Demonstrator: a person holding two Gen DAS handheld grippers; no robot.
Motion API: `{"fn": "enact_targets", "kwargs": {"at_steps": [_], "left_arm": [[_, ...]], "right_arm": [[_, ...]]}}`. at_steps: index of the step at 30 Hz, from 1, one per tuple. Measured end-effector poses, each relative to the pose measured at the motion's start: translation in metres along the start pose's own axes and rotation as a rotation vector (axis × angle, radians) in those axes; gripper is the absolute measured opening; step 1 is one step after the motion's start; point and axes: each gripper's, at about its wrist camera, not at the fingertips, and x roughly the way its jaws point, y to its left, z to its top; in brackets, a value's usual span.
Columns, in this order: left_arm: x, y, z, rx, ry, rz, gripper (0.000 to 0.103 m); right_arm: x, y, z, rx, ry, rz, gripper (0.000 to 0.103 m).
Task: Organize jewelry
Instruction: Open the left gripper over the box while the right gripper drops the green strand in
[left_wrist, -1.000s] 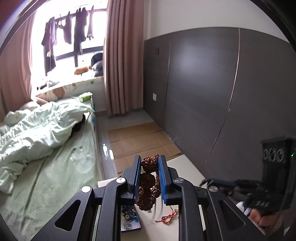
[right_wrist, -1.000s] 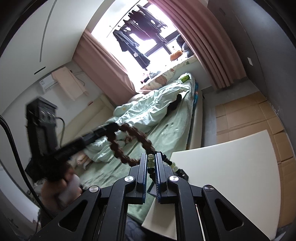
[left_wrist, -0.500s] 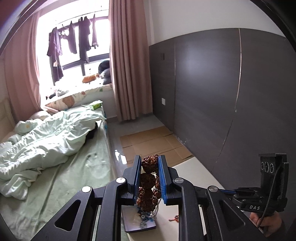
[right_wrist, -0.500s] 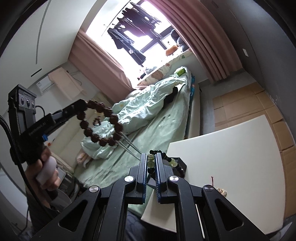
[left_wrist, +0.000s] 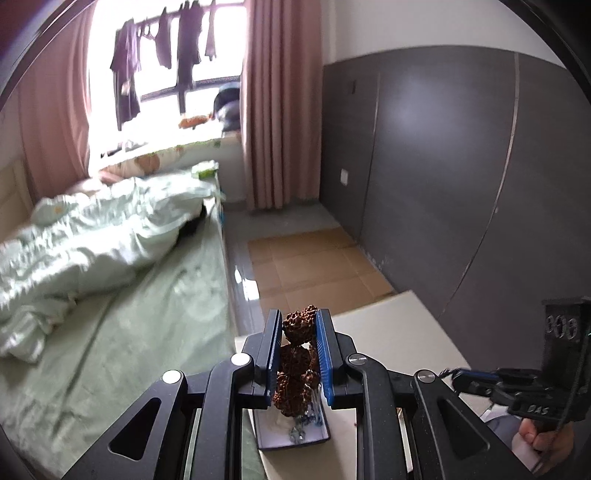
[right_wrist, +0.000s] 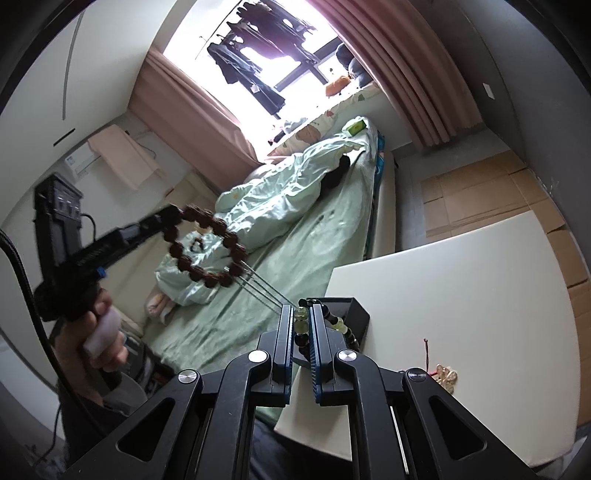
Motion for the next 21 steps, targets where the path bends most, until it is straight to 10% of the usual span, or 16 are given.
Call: {"fn": "enact_targets", "kwargs": {"at_steps": [4, 9, 21], "left_arm": [[0.02, 0.013, -0.019, -0.053, 0.032, -0.047, 0.026], [0.033, 0.029, -0.047, -0.112, 0.061, -0.041, 0.065], [0.022, 0.081, -0.104, -0.27, 0.077, -0.006, 0.065]], "right_arm": [[0.011, 0.0, 0.0, 0.001, 0.019, -0.01, 0.01], [0.028, 0.005, 0.001, -0.012, 0.052, -0.01, 0.01], [0.106, 0.03, -0.006, -0.054, 0.178, 0.017, 0.01]]}}
